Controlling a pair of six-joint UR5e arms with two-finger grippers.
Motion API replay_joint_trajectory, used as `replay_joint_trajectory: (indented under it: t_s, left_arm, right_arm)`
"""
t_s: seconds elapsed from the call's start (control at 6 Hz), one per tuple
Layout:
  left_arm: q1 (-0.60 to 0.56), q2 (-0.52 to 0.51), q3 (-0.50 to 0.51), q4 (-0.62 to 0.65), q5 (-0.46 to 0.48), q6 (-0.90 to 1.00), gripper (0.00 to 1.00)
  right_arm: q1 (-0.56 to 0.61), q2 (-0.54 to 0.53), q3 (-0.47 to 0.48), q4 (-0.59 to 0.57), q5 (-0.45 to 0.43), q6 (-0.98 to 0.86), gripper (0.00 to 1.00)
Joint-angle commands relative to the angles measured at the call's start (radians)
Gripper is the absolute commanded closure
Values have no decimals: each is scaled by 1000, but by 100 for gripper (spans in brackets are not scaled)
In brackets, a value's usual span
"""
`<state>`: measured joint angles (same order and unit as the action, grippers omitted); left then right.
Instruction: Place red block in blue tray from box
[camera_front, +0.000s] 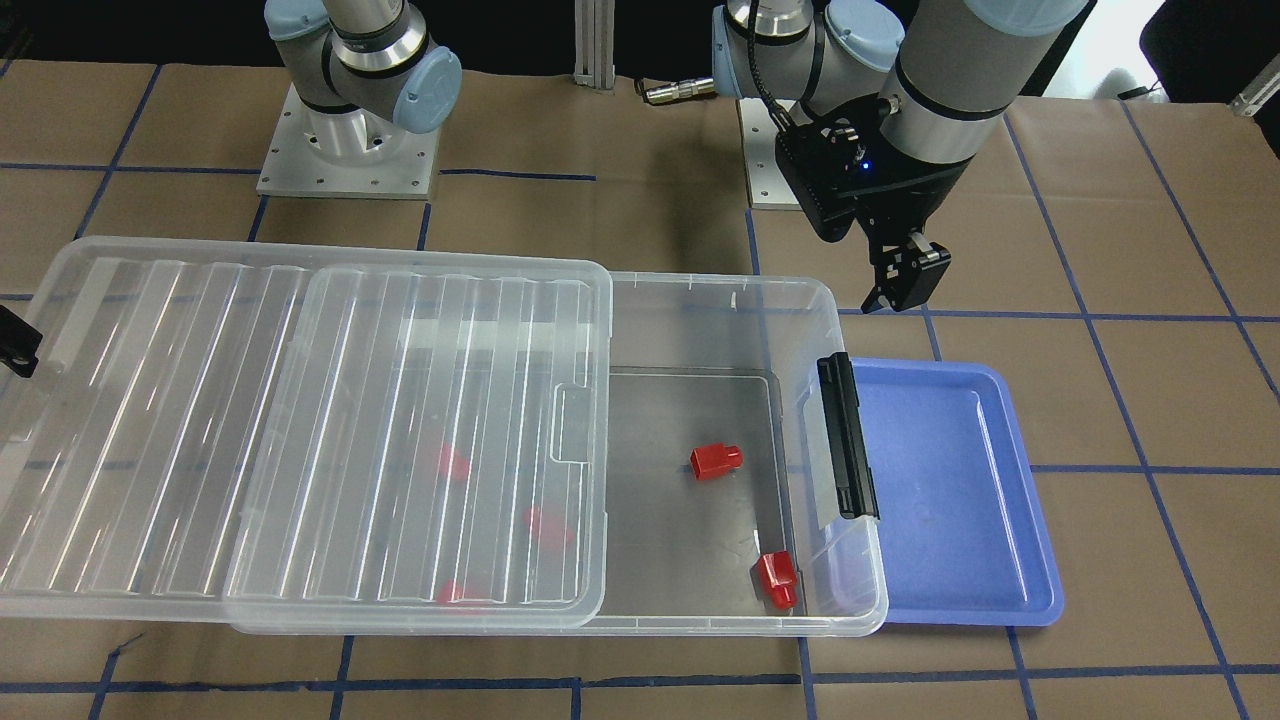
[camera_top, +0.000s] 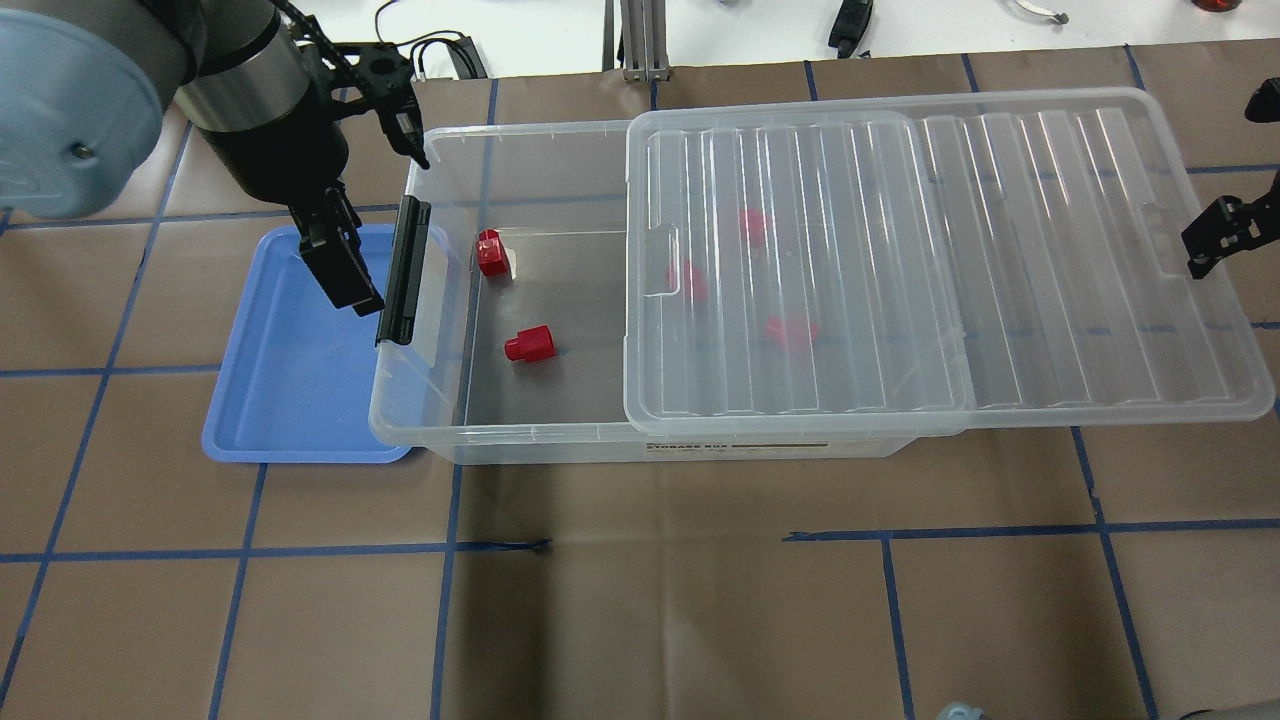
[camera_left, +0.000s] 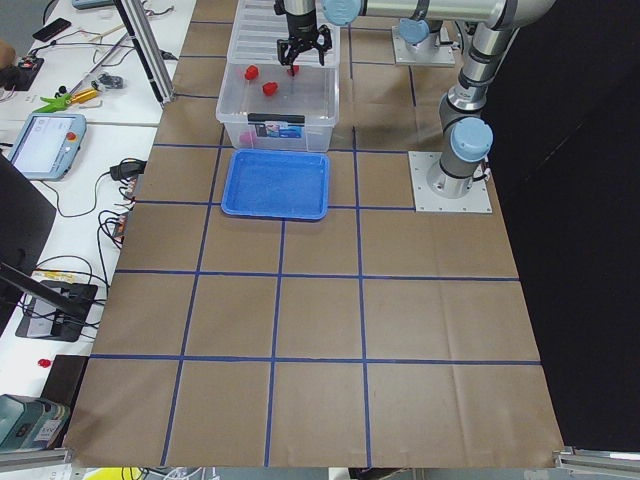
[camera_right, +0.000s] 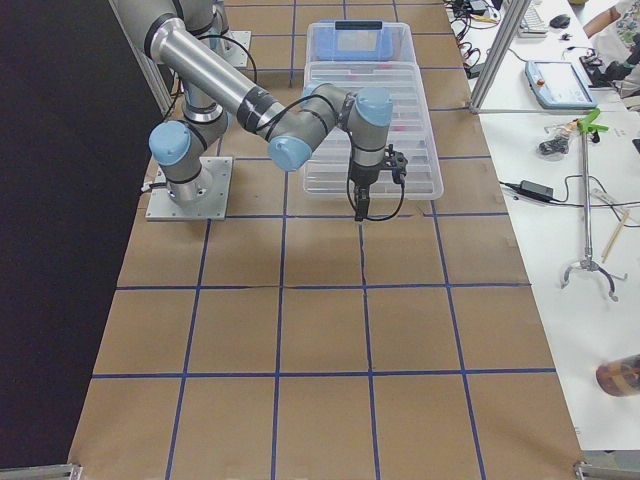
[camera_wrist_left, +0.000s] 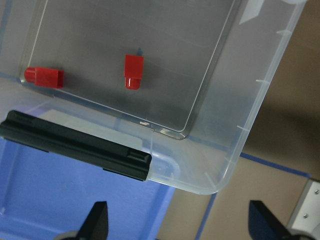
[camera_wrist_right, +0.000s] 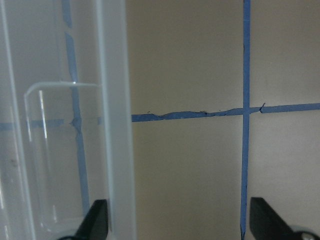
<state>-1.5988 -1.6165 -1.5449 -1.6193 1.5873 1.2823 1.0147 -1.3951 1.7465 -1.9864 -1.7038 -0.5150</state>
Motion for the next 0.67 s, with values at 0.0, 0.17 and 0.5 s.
replay_joint_trajectory:
  t_s: [0.0, 0.17, 0.5]
  left_arm:
    - [0, -17, -55, 152, -1, 258, 4]
    - [-1, -49, -90, 218, -12, 264, 6]
    - [-53, -145, -132, 385, -13, 256, 6]
  right_arm:
    - [-4, -10, -7, 1, -19, 4, 0]
    - [1, -39, -13, 12, -23, 16, 0]
    - [68, -108, -68, 107, 12, 115, 0]
